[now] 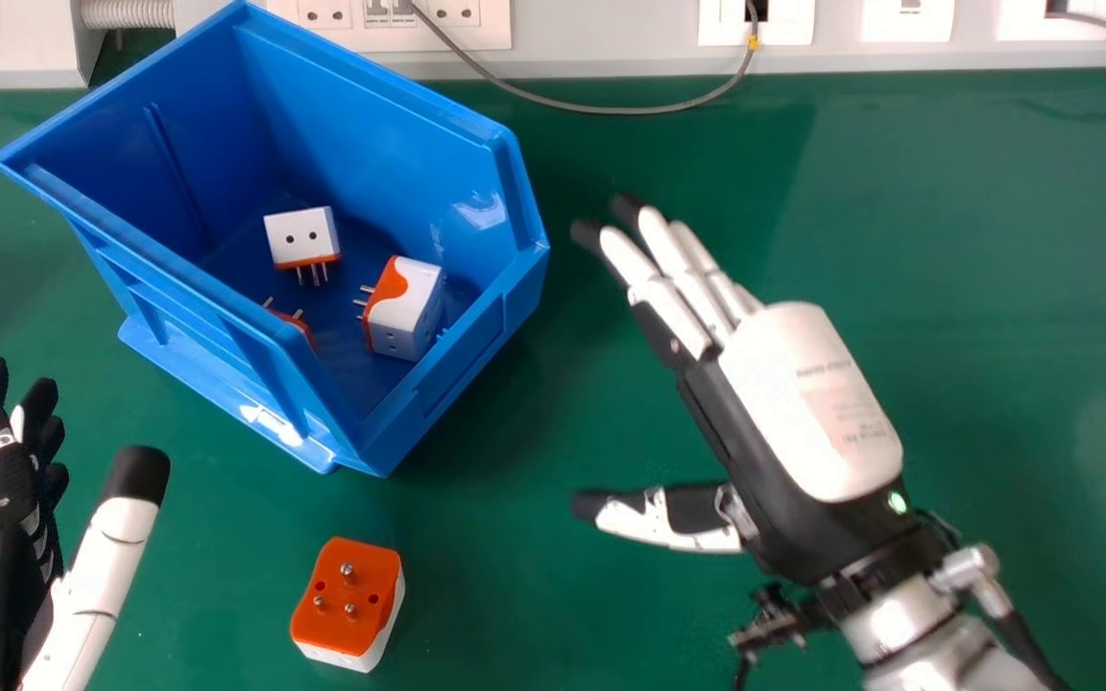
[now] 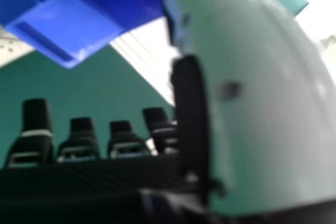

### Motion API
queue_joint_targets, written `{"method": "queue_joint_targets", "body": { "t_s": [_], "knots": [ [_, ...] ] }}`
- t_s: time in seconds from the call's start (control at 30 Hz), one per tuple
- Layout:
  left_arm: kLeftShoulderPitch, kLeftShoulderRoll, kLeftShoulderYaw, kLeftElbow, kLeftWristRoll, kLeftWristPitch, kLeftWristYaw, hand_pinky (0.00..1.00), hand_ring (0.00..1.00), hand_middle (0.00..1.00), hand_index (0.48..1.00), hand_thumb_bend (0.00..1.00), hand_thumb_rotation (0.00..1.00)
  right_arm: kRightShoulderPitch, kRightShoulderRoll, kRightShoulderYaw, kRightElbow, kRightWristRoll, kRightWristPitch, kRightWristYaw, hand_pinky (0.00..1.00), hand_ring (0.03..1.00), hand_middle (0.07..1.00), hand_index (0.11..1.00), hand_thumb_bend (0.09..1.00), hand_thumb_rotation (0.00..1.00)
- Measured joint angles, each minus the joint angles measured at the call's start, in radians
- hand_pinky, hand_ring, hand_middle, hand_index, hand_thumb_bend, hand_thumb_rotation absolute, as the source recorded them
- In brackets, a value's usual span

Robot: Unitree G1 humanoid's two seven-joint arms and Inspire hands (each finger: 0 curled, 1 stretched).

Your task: Pick all objects and put in blue box

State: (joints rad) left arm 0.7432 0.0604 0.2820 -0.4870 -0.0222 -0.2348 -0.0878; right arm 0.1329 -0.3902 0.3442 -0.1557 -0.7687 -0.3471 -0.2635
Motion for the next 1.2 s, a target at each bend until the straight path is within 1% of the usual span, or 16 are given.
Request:
{"method": "queue_joint_targets", "body": {
  "t_s": [0.03, 0.1, 0.2, 0.27, 0.33, 0.37, 0.43, 0.47, 0.6, 0.73, 0.83, 0.87, 1.0, 1.07, 1.17, 1.2],
  "knots": [
    [0.002, -0.006, 0.000, 0.000, 0.000, -0.002, 0.001, 1.00, 1.00, 1.00, 1.000, 0.75, 0.82, 0.010, -0.012, -0.003, -0.002, 0.007, -0.015, 0.008, 0.84, 0.964, 0.981, 0.926, 0.543, 0.00],
    [0.002, -0.012, -0.002, 0.002, 0.002, -0.003, 0.001, 1.00, 1.00, 1.00, 1.000, 0.75, 0.82, 0.032, -0.033, -0.013, -0.009, 0.018, -0.043, 0.021, 0.84, 0.964, 0.982, 0.927, 0.542, 0.00],
    [0.003, -0.016, -0.004, 0.005, 0.002, -0.009, 0.001, 1.00, 1.00, 1.00, 1.000, 0.76, 0.83, 0.063, -0.074, -0.032, -0.017, 0.019, -0.091, 0.038, 0.84, 0.965, 0.981, 0.918, 0.543, 0.00],
    [0.006, -0.017, -0.006, 0.010, -0.001, -0.018, -0.001, 1.00, 1.00, 1.00, 1.000, 0.76, 0.83, 0.083, -0.100, -0.040, -0.021, 0.020, -0.121, 0.049, 0.84, 0.964, 0.981, 0.914, 0.545, 0.00],
    [0.006, -0.017, -0.007, 0.022, -0.015, -0.024, -0.004, 1.00, 1.00, 1.00, 1.000, 0.76, 0.83, 0.095, -0.123, -0.044, -0.023, 0.020, -0.152, 0.063, 0.84, 0.964, 0.979, 0.907, 0.548, 0.00],
    [0.006, -0.017, -0.007, 0.026, -0.019, -0.026, -0.006, 1.00, 1.00, 1.00, 1.000, 0.76, 0.83, 0.100, -0.132, -0.048, -0.023, 0.020, -0.165, 0.069, 0.84, 0.964, 0.979, 0.907, 0.548, 0.00],
    [0.005, -0.017, -0.007, 0.035, -0.022, -0.034, -0.013, 1.00, 1.00, 1.00, 1.000, 0.76, 0.83, 0.108, -0.150, -0.056, -0.023, 0.019, -0.189, 0.078, 0.84, 0.956, 0.969, 0.895, 0.563, 0.00],
    [0.004, -0.016, -0.006, 0.042, -0.029, -0.038, -0.017, 1.00, 1.00, 1.00, 1.000, 0.76, 0.83, 0.109, -0.161, -0.056, -0.023, 0.019, -0.206, 0.086, 0.84, 0.956, 0.969, 0.895, 0.563, 0.00],
    [-0.004, -0.014, -0.005, 0.055, -0.037, -0.041, -0.022, 1.00, 1.00, 1.00, 1.000, 0.76, 0.83, 0.106, -0.173, -0.055, -0.022, 0.017, -0.249, 0.113, 0.83, 0.950, 0.960, 0.885, 0.582, 0.00],
    [-0.007, -0.011, 0.001, 0.063, -0.036, -0.042, -0.021, 1.00, 1.00, 1.00, 1.000, 0.75, 0.83, 0.067, -0.173, -0.041, -0.022, 0.017, -0.256, 0.176, 0.82, 0.943, 0.955, 0.881, 0.589, 0.01],
    [-0.013, -0.011, 0.002, 0.062, -0.027, -0.040, -0.018, 1.00, 1.00, 1.00, 1.000, 0.75, 0.83, 0.005, -0.167, -0.011, -0.018, 0.021, -0.281, 0.234, 0.81, 0.939, 0.953, 0.880, 0.591, 0.02],
    [-0.014, -0.010, 0.002, 0.062, -0.026, -0.038, -0.017, 1.00, 1.00, 1.00, 1.000, 0.75, 0.83, -0.009, -0.164, -0.003, -0.015, 0.022, -0.289, 0.245, 0.81, 0.939, 0.953, 0.880, 0.591, 0.02],
    [-0.024, -0.011, 0.011, 0.062, -0.019, -0.033, -0.006, 1.00, 1.00, 1.00, 1.000, 0.76, 0.83, -0.078, -0.153, 0.031, 0.027, 0.026, -0.328, 0.283, 0.81, 0.939, 0.952, 0.883, 0.574, 0.04],
    [-0.026, -0.010, 0.013, 0.062, -0.016, -0.030, 0.001, 1.00, 1.00, 1.00, 1.000, 0.76, 0.83, -0.105, -0.146, 0.042, 0.048, 0.025, -0.345, 0.291, 0.81, 0.941, 0.953, 0.886, 0.565, 0.05],
    [-0.031, -0.010, 0.013, 0.062, -0.012, -0.025, 0.004, 1.00, 1.00, 1.00, 1.000, 0.76, 0.83, -0.151, -0.142, 0.064, 0.075, 0.018, -0.369, 0.314, 0.82, 0.944, 0.955, 0.891, 0.550, 0.08],
    [-0.032, -0.010, 0.013, 0.062, -0.008, -0.025, 0.004, 1.00, 1.00, 1.00, 1.000, 0.76, 0.83, -0.163, -0.142, 0.070, 0.079, 0.017, -0.373, 0.324, 0.82, 0.949, 0.960, 0.898, 0.536, 0.09]
  ]
}}
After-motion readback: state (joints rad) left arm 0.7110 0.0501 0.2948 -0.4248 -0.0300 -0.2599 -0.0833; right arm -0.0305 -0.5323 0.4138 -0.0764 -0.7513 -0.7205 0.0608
